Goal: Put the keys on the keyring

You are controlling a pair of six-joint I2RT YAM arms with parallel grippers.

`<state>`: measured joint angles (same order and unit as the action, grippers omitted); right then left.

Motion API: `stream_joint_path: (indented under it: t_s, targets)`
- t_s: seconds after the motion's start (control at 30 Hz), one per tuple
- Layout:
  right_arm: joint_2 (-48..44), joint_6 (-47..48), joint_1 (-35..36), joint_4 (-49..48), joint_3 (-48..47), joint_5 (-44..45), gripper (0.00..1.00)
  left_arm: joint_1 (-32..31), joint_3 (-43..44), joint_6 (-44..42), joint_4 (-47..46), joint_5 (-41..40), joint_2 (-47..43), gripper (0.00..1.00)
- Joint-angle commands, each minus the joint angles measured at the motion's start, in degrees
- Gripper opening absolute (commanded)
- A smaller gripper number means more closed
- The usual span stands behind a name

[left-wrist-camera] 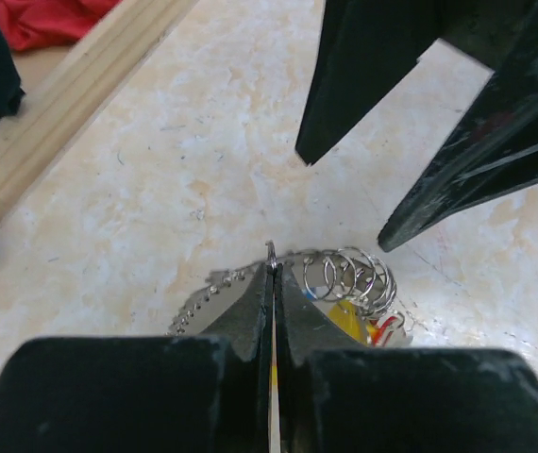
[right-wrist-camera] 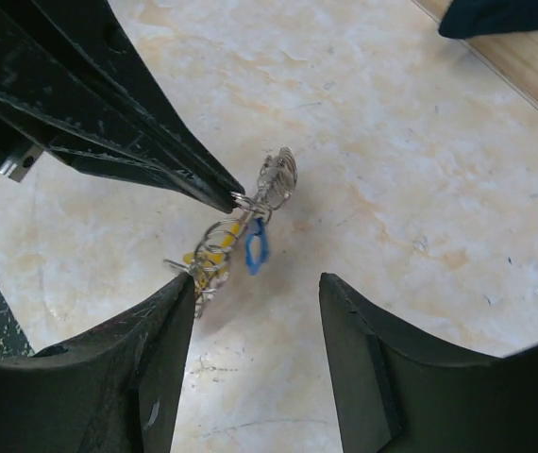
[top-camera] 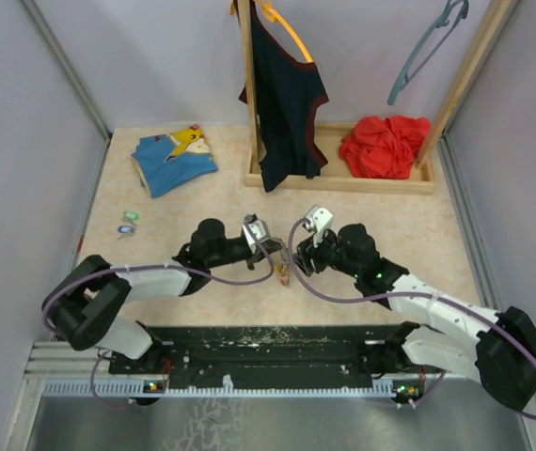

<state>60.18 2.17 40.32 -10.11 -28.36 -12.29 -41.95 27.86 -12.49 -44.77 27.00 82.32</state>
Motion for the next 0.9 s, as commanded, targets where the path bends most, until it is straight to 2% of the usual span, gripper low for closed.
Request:
stream_joint_path:
  t_s: [0.0,0.13,0.3,0.43,0.67,0.87]
  targets:
    - [-4.22,-4.7,-0.53,-4.07,2.35,6.91,0.56,-1.86,3.41,-0.76,6.71,0.24,6.01,0.02]
    - [-5.77,-7.3,-0.54,-1.89,3.01,8.26,0.56,-4.6,4.97,0.28,7.64,0.2,8.89,0.09]
    - [-5.12,-9.25,-0.59,2.0,1.38,8.76,0.57,-4.55,3.16,5.21,6.33,-2.95,5.75,0.39]
    - [-1.34,-9.74,-0.57,4.4,-1.1,6.34,0.57,-3.97,2.6,9.57,11.43,-7.21,0.97,0.52]
    - [10.34,-6.41,-0.58,7.66,-8.46,2.17,0.52,-0.63,1.31,20.15,23.34,-11.33,-3.82,0.57]
    - [19.77,-7.79,-0.59,8.88,-15.18,-1.4,0.46,3.5,-1.11,27.05,26.06,-10.85,-6.78,0.58]
